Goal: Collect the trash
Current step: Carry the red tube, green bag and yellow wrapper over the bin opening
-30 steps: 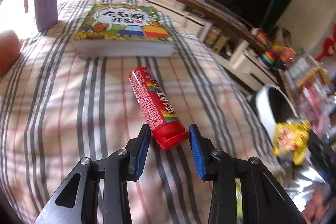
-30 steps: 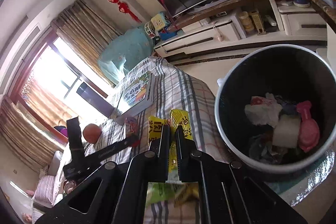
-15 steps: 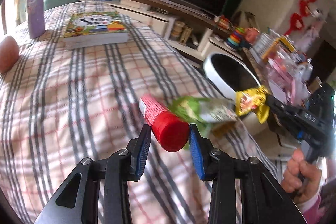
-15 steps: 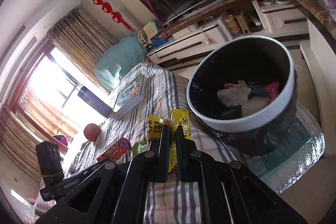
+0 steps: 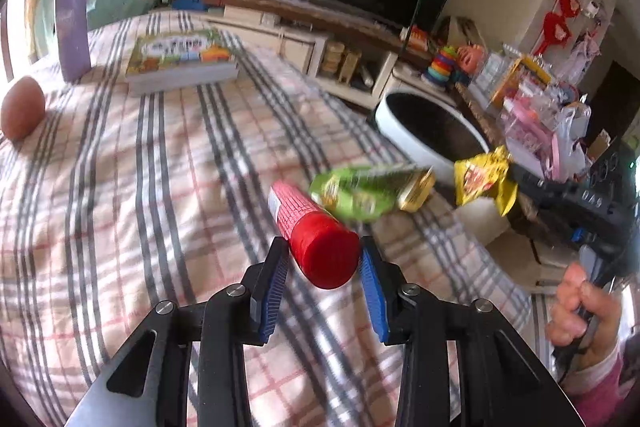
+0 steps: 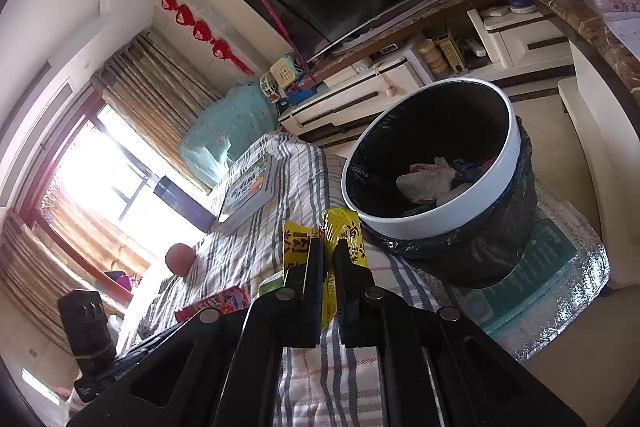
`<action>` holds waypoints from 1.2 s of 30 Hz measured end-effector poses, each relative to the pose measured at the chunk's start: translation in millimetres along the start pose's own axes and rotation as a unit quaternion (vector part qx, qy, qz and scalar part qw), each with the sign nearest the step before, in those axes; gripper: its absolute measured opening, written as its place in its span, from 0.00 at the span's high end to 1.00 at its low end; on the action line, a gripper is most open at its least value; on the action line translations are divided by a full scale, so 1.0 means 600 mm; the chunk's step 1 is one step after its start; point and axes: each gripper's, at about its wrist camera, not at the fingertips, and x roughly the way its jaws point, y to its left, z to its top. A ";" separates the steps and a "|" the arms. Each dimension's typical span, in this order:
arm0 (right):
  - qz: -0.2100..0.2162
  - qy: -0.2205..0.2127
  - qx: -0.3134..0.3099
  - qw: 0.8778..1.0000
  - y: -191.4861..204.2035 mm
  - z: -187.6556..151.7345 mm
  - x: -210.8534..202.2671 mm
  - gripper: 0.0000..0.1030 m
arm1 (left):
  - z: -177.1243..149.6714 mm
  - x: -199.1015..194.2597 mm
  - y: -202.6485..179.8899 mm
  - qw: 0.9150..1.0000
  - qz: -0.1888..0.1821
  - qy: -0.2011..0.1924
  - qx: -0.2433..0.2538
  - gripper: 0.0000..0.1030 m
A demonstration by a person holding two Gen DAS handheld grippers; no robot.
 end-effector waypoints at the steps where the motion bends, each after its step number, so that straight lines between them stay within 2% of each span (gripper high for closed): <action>1: 0.001 0.002 0.000 1.000 -0.001 -0.001 -0.001 0.95 | -0.003 0.006 0.001 1.000 0.006 0.011 0.002 0.66; 4: 0.004 0.012 -0.005 1.000 0.001 -0.007 0.001 0.95 | -0.007 0.027 0.009 0.999 0.022 0.038 0.000 0.64; 6: 0.006 0.020 -0.006 1.000 0.002 -0.016 0.004 0.95 | -0.004 0.037 0.012 0.998 0.038 0.044 -0.004 0.51; 8: 0.006 0.028 -0.008 1.000 0.003 -0.024 0.007 0.95 | 0.006 0.048 0.010 0.998 0.051 0.043 -0.009 0.44; 9: 0.007 0.033 -0.008 0.999 0.003 -0.028 0.009 0.95 | 0.013 0.057 0.009 0.998 0.050 0.042 -0.011 0.44; 11: 0.006 0.040 -0.008 0.999 0.005 -0.038 0.013 0.95 | 0.021 0.070 0.004 0.998 0.050 0.042 -0.007 0.47; 13: 0.005 0.044 -0.007 0.999 0.003 -0.044 0.016 0.95 | 0.017 0.083 0.000 0.998 0.047 0.045 0.003 0.72; 22: 0.004 0.044 0.003 0.999 -0.007 -0.050 0.012 0.95 | 0.003 0.061 -0.032 0.999 0.013 0.026 0.034 0.72; 26: 0.003 0.039 0.005 0.999 -0.012 -0.044 0.005 0.95 | 0.005 0.055 -0.053 0.999 -0.028 0.026 0.038 0.72; 36: -0.012 0.024 0.019 0.999 -0.035 -0.033 -0.013 0.95 | 0.036 0.145 -0.124 0.990 -0.091 0.072 0.085 0.72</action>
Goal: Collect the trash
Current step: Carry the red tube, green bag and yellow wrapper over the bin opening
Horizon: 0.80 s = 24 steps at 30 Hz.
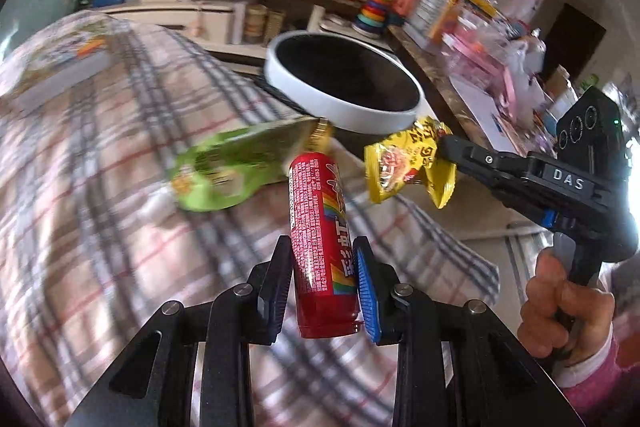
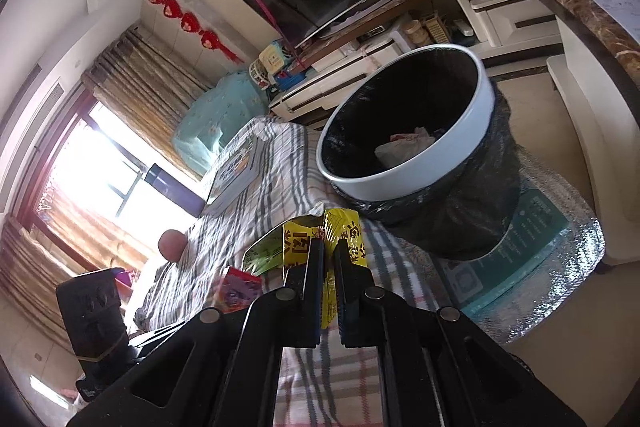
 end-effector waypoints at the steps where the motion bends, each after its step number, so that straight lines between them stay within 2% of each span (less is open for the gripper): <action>1: -0.001 -0.002 0.002 1.000 -0.003 0.001 -0.001 0.95 | 0.006 0.013 -0.003 1.000 -0.003 0.006 0.002 0.72; 7: -0.007 -0.010 0.011 1.000 -0.019 0.010 -0.012 0.95 | 0.040 0.067 0.003 1.000 0.006 0.019 -0.001 0.72; 11: -0.009 -0.014 0.014 1.000 -0.028 0.017 -0.016 0.95 | 0.065 0.077 0.020 1.000 0.022 0.009 -0.010 0.72; 24: -0.008 -0.019 0.013 1.000 -0.037 0.048 -0.004 0.95 | 0.093 0.081 0.053 0.997 0.056 -0.013 -0.048 0.72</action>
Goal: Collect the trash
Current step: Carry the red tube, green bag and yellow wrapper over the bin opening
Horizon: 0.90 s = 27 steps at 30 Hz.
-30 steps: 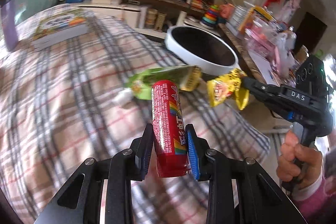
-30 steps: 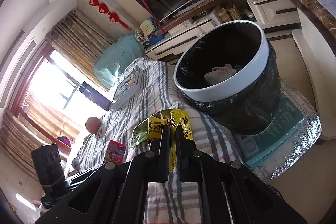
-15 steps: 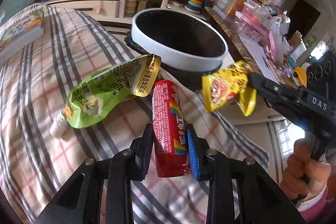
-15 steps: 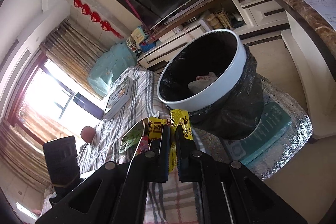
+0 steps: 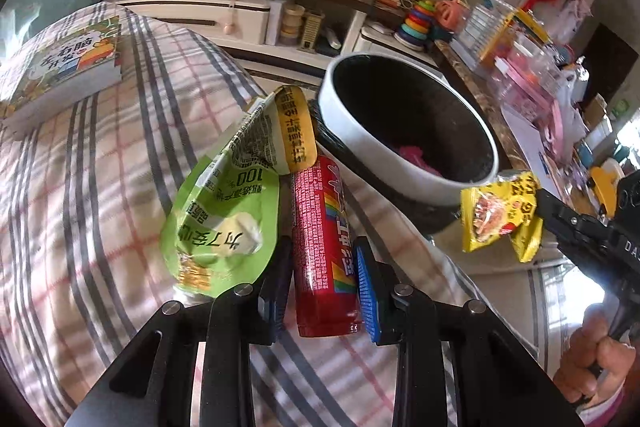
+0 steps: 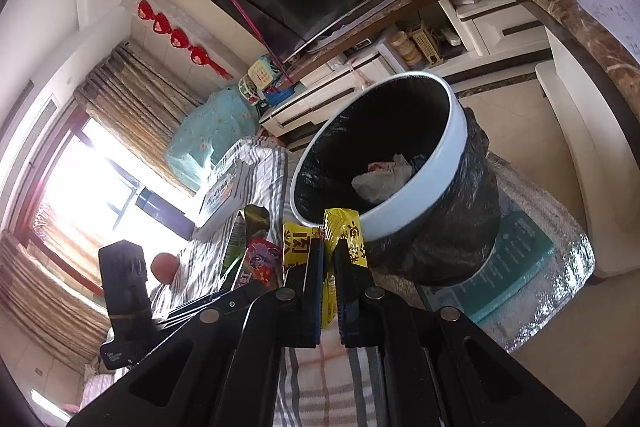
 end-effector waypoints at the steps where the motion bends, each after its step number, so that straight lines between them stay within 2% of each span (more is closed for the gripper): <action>1: 0.000 -0.001 -0.001 1.000 0.001 0.002 0.001 0.95 | 0.002 0.002 0.001 1.000 0.002 -0.001 -0.001 0.72; 9: 0.000 -0.003 -0.005 1.000 0.003 0.022 0.013 0.95 | 0.022 0.012 0.011 1.000 0.004 -0.002 -0.006 0.72; 27: -0.003 -0.011 -0.010 1.000 -0.003 0.062 0.032 0.95 | 0.072 0.022 -0.019 1.000 -0.018 -0.011 0.017 0.72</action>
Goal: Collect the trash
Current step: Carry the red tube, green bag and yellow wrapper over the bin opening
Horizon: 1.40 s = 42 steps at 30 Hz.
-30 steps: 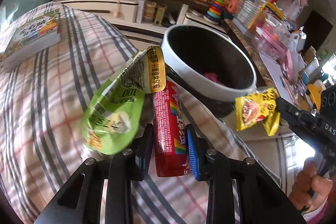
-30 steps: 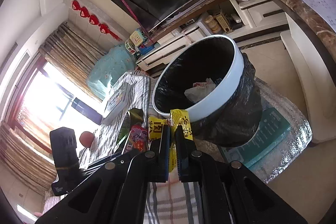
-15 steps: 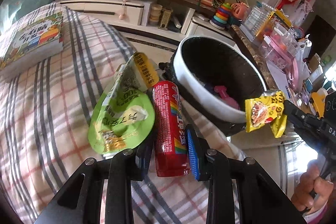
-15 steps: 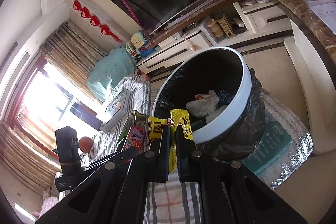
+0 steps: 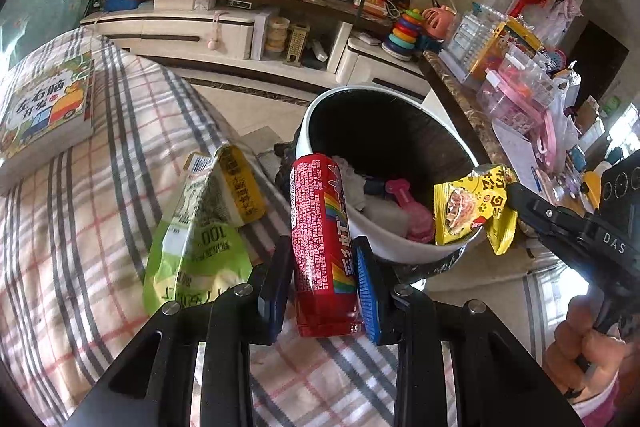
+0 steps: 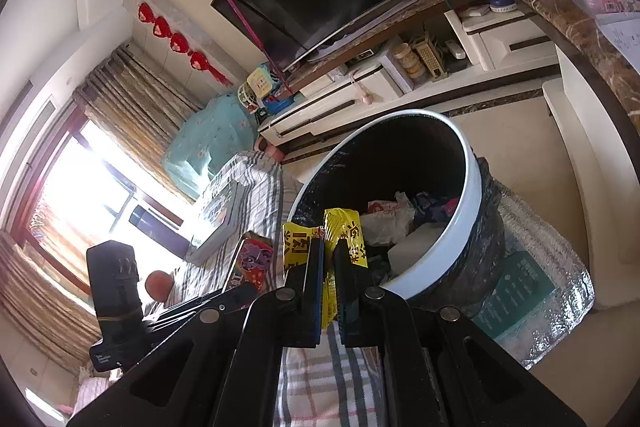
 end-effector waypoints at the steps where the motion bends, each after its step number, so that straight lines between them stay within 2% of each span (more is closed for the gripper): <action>1: -0.001 -0.001 0.000 1.000 0.001 0.003 0.001 0.95 | 0.002 0.001 -0.001 1.000 -0.001 0.000 0.001 0.72; 23: -0.021 -0.001 -0.006 1.000 -0.019 0.035 0.018 0.95 | 0.042 0.011 -0.030 1.000 -0.012 -0.010 0.022 0.72; 42: -0.037 0.011 -0.006 0.999 -0.032 0.044 0.037 0.95 | 0.068 0.045 -0.051 0.999 -0.011 0.001 0.031 0.72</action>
